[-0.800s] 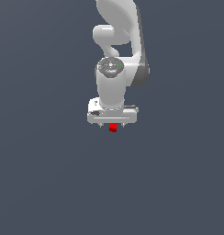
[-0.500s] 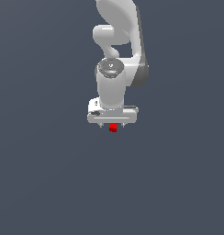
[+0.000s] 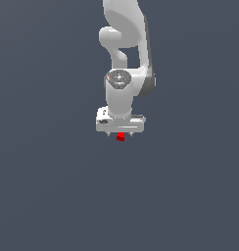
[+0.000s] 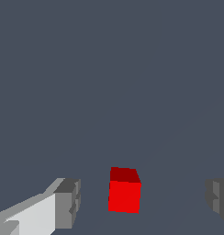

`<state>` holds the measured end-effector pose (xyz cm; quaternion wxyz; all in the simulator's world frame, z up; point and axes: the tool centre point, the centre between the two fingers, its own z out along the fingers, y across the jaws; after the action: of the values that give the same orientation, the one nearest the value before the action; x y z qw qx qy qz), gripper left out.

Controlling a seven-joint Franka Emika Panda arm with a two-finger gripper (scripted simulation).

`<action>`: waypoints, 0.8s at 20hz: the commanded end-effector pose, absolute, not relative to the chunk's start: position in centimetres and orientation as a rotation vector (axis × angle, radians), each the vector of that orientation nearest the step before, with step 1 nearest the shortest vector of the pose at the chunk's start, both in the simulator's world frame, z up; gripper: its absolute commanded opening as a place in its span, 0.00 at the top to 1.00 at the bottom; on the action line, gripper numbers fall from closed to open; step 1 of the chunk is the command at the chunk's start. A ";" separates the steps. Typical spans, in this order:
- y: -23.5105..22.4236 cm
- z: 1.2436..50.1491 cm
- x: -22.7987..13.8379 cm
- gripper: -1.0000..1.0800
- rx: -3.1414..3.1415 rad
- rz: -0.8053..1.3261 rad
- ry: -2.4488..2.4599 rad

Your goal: Pick up the red cube and move it to a goal position.

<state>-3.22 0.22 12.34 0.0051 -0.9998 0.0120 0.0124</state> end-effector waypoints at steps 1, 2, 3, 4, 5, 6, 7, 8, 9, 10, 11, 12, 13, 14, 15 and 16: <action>0.3 10.9 -4.2 0.04 -3.132 0.034 0.055; 0.3 10.2 -4.6 0.04 -3.133 0.031 0.063; 0.3 9.5 -5.0 0.04 -3.133 0.029 0.071; 0.4 8.8 -5.5 0.04 -3.134 0.026 0.080; 0.4 8.1 -5.9 0.04 -3.134 0.023 0.088; 0.4 7.4 -6.3 0.04 -3.135 0.020 0.096; 0.5 6.8 -6.7 0.04 -3.135 0.018 0.103; 0.5 6.2 -7.0 0.04 -3.136 0.016 0.110; 0.5 5.7 -7.3 0.04 -3.136 0.013 0.117; 0.6 5.1 -7.6 0.04 -3.136 0.011 0.123; 0.6 4.7 -7.9 0.04 -3.137 0.010 0.128; 0.6 4.2 -8.1 0.04 -3.137 0.008 0.133; 0.7 3.8 -8.3 0.04 -3.137 0.006 0.138; 0.7 3.5 -8.5 0.04 -3.137 0.005 0.142; 0.7 3.1 -8.7 0.04 -3.138 0.004 0.146; 0.7 2.9 -8.8 0.04 -3.138 0.003 0.149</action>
<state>-8.56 0.70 3.34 0.0005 -0.9990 0.0454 0.0021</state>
